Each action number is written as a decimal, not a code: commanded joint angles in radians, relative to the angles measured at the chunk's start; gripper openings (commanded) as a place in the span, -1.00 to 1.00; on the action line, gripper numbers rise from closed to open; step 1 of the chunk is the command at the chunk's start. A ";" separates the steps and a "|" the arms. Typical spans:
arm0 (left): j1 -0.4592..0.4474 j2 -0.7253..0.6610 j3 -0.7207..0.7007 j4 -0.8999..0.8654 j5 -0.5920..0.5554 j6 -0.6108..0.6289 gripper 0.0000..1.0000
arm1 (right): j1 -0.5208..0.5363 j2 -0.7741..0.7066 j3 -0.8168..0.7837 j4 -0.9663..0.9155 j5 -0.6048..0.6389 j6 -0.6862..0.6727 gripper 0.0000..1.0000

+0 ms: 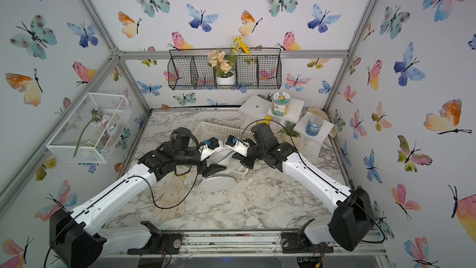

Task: Turn the laundry bag inside out
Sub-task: Turn over the laundry bag.

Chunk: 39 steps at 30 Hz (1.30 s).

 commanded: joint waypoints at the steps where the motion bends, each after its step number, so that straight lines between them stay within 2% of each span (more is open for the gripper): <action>1: 0.002 -0.017 -0.012 -0.012 0.041 -0.021 0.58 | -0.005 0.016 0.038 -0.014 0.031 0.030 -0.95; 4: 0.003 -0.021 -0.022 0.022 -0.035 -0.030 0.46 | -0.005 0.013 0.036 -0.019 0.023 0.027 -0.95; 8: 0.006 -0.014 -0.019 0.035 -0.124 -0.027 0.00 | -0.005 0.004 0.026 -0.016 0.009 0.027 -0.95; 11: 0.008 -0.016 -0.019 0.045 -0.149 -0.023 -0.25 | -0.005 0.000 0.025 -0.015 0.008 0.028 -0.95; 15: 0.011 -0.020 -0.008 0.046 -0.127 -0.030 -0.52 | -0.005 -0.006 0.022 -0.012 0.027 0.035 -0.95; 16: 0.011 -0.017 -0.003 0.038 -0.117 -0.030 -0.60 | -0.005 -0.010 0.022 -0.008 0.033 0.043 -0.89; 17: 0.013 -0.012 0.004 0.032 -0.107 -0.035 -0.74 | -0.005 -0.016 0.021 -0.003 0.040 0.055 -0.74; 18: 0.016 -0.009 0.008 0.026 -0.097 -0.043 -0.92 | -0.005 -0.026 0.018 0.002 0.043 0.066 -0.54; 19: 0.021 -0.006 0.013 0.025 -0.091 -0.055 -1.00 | -0.005 -0.037 0.011 0.010 0.050 0.080 -0.32; 22: 0.037 -0.010 0.009 0.057 -0.067 -0.125 -1.00 | -0.004 -0.098 -0.037 0.057 0.094 0.131 0.11; 25: 0.045 -0.020 -0.006 0.096 -0.060 -0.185 -1.00 | -0.005 -0.191 -0.138 0.152 0.146 0.209 0.32; 32: 0.060 -0.026 -0.017 0.128 -0.024 -0.236 -1.00 | -0.005 -0.367 -0.449 0.530 0.147 0.347 0.31; 35: 0.062 -0.030 -0.016 0.126 -0.014 -0.231 -1.00 | -0.005 -0.347 -0.465 0.613 0.163 0.355 0.27; 39: 0.063 -0.037 -0.020 0.127 -0.016 -0.225 -1.00 | -0.004 -0.291 -0.430 0.632 0.153 0.349 0.19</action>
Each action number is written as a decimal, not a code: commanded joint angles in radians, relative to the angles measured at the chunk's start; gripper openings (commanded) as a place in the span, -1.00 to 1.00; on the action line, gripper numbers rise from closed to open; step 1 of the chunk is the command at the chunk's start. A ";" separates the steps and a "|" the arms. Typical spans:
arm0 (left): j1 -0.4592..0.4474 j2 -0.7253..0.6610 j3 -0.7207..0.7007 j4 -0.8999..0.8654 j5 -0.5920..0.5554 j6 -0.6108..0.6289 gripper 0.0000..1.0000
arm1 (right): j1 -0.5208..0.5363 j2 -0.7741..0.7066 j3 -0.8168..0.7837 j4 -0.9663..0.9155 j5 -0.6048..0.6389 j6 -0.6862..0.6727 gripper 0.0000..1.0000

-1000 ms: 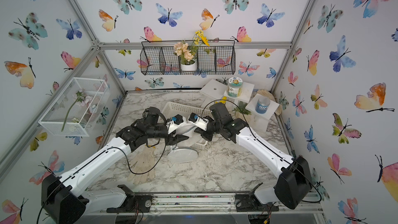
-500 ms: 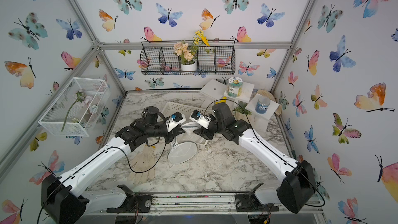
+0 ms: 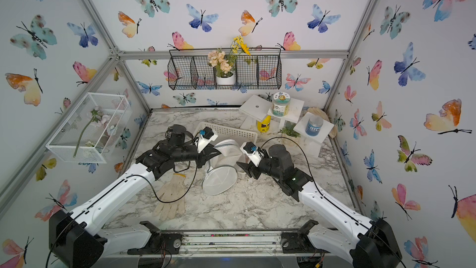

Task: Turn the laundry bag inside out
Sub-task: Turn over the laundry bag.

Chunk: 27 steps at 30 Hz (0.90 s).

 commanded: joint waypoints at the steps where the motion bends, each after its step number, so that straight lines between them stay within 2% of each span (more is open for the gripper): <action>1: 0.006 -0.032 -0.009 0.026 0.043 -0.011 -1.00 | -0.003 0.031 0.037 0.115 0.002 0.025 0.15; 4: 0.006 -0.034 -0.011 0.027 0.041 -0.009 -1.00 | -0.003 0.051 0.044 0.139 -0.018 0.037 -0.08; 6: 0.006 -0.036 -0.013 0.029 0.037 -0.008 -1.00 | -0.003 0.055 0.041 0.155 -0.014 0.045 -0.31; 10: 0.008 -0.038 -0.014 0.030 0.042 -0.004 -1.00 | -0.003 0.055 0.038 0.176 0.007 0.049 -0.88; 11: 0.009 -0.036 -0.012 0.027 0.043 -0.001 -1.00 | -0.003 0.051 0.040 0.178 0.024 0.054 -0.95; 15: 0.009 -0.035 0.000 -0.026 0.037 0.054 -1.00 | -0.003 0.024 0.058 0.170 0.153 0.073 -0.95; 18: 0.008 -0.035 0.006 -0.075 0.054 0.127 -1.00 | -0.003 0.023 0.109 0.110 0.210 0.025 -0.95; 27: -0.006 -0.013 0.078 -0.283 0.127 0.380 -1.00 | -0.003 0.172 0.414 -0.184 0.221 -0.170 -0.95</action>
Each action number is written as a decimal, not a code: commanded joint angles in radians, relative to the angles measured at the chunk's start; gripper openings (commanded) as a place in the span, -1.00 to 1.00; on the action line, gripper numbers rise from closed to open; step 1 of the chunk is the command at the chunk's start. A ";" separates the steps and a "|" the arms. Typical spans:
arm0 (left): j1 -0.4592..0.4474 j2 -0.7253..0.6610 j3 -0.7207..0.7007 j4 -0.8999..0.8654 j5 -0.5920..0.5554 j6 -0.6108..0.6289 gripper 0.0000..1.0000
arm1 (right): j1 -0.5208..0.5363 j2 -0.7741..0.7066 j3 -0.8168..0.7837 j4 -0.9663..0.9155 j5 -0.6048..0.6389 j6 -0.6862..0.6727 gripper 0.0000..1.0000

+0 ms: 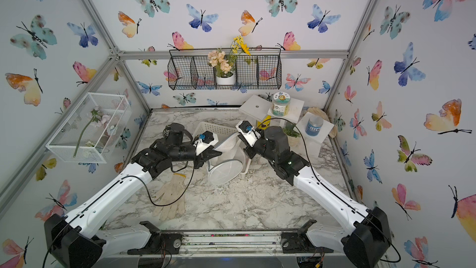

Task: Turn the laundry bag inside out
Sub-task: Turn over the laundry bag.

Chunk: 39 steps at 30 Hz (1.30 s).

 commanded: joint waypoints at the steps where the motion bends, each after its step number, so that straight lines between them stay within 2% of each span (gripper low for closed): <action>1: -0.010 0.000 0.013 -0.187 0.077 0.152 -1.00 | -0.005 0.046 0.107 -0.094 0.052 -0.097 -0.95; 5: -0.026 0.005 0.036 -0.270 0.143 0.246 -1.00 | -0.017 0.153 0.234 -0.196 -0.012 -0.156 -0.95; 8: -0.028 -0.011 0.040 -0.271 0.196 0.284 -1.00 | -0.035 0.251 0.321 -0.322 -0.132 -0.206 -0.95; 10: -0.028 -0.032 0.032 -0.232 0.212 0.281 -1.00 | -0.057 0.322 0.357 -0.402 -0.260 -0.221 -0.83; 15: -0.025 -0.113 -0.028 -0.046 0.179 0.170 -1.00 | -0.098 0.402 0.346 -0.474 -0.492 -0.148 -0.49; 19: -0.025 -0.199 -0.170 0.224 0.146 -0.014 -1.00 | -0.139 0.331 0.229 -0.353 -0.607 0.002 -0.18; 25: -0.023 -0.267 -0.352 0.663 0.135 -0.372 -1.00 | -0.197 0.140 -0.017 -0.136 -0.606 0.250 0.20; 27: -0.023 -0.264 -0.389 0.805 0.145 -0.493 -1.00 | -0.209 0.095 -0.073 -0.101 -0.569 0.313 0.22; 28: -0.023 -0.260 -0.404 0.883 0.143 -0.550 -1.00 | -0.213 0.077 -0.096 -0.091 -0.535 0.345 0.22; 31: -0.023 -0.239 -0.429 1.036 0.151 -0.671 -1.00 | -0.215 0.031 -0.133 -0.106 -0.260 0.491 0.25; 32: -0.023 -0.232 -0.432 1.063 0.150 -0.697 -1.00 | -0.217 0.018 -0.142 -0.109 -0.226 0.530 0.25; 36: -0.023 -0.207 -0.455 1.223 0.118 -0.831 -1.00 | -0.217 -0.044 -0.148 -0.120 -0.225 0.590 0.26; 39: -0.023 -0.189 -0.483 1.365 0.080 -0.926 -1.00 | -0.217 -0.069 -0.134 -0.176 -0.251 0.570 0.38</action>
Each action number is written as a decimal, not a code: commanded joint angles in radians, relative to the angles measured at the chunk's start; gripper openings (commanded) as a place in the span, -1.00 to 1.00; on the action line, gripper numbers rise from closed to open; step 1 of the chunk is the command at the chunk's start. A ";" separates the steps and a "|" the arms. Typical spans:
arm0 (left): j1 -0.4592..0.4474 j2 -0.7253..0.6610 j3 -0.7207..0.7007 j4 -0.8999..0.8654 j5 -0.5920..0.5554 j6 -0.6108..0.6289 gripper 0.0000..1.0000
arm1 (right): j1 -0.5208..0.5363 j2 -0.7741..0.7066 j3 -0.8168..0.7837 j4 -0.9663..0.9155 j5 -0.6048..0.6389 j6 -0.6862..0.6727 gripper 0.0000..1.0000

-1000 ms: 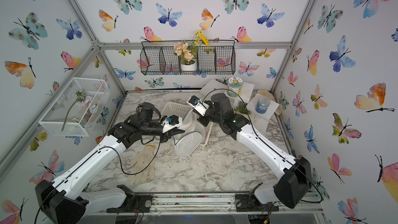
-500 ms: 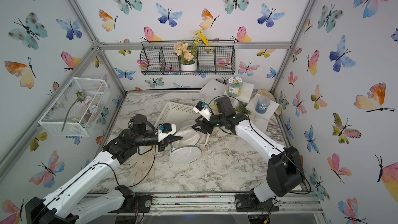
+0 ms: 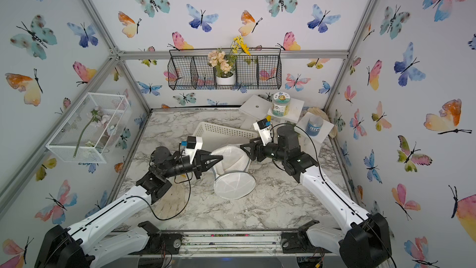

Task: Turn the laundry bag inside out
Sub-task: Turn over the laundry bag.

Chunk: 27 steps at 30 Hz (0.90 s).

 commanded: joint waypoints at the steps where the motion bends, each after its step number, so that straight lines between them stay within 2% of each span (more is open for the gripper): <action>1: 0.003 -0.013 0.007 0.391 -0.036 -0.172 -1.00 | -0.019 -0.009 -0.009 -0.129 0.119 0.019 0.39; 4: 0.003 0.008 0.014 0.389 -0.051 -0.165 -1.00 | -0.021 -0.022 0.035 -0.223 0.236 -0.024 0.44; 6: 0.003 0.018 0.027 0.315 -0.054 -0.115 -1.00 | -0.021 -0.026 0.097 -0.268 0.342 -0.033 0.44; 8: 0.001 0.026 0.051 0.205 -0.040 -0.037 -1.00 | -0.021 -0.039 0.152 -0.258 0.385 -0.040 0.46; 10: -0.004 0.038 0.084 0.079 -0.010 0.046 -1.00 | -0.021 -0.054 0.187 -0.209 0.310 -0.065 0.49; 13: -0.005 0.050 0.110 -0.019 0.021 0.134 -1.00 | -0.021 -0.048 0.207 -0.152 0.009 -0.082 0.51; 15: -0.004 0.054 0.117 -0.036 0.030 0.161 -1.00 | -0.021 -0.024 0.214 -0.148 -0.078 -0.034 0.51; 20: -0.005 0.066 0.129 -0.030 0.047 0.172 -1.00 | -0.021 -0.062 0.135 -0.068 0.035 0.000 0.46; 27: -0.004 0.081 0.142 -0.017 0.106 0.159 -1.00 | -0.021 -0.028 0.105 -0.057 -0.040 -0.024 0.04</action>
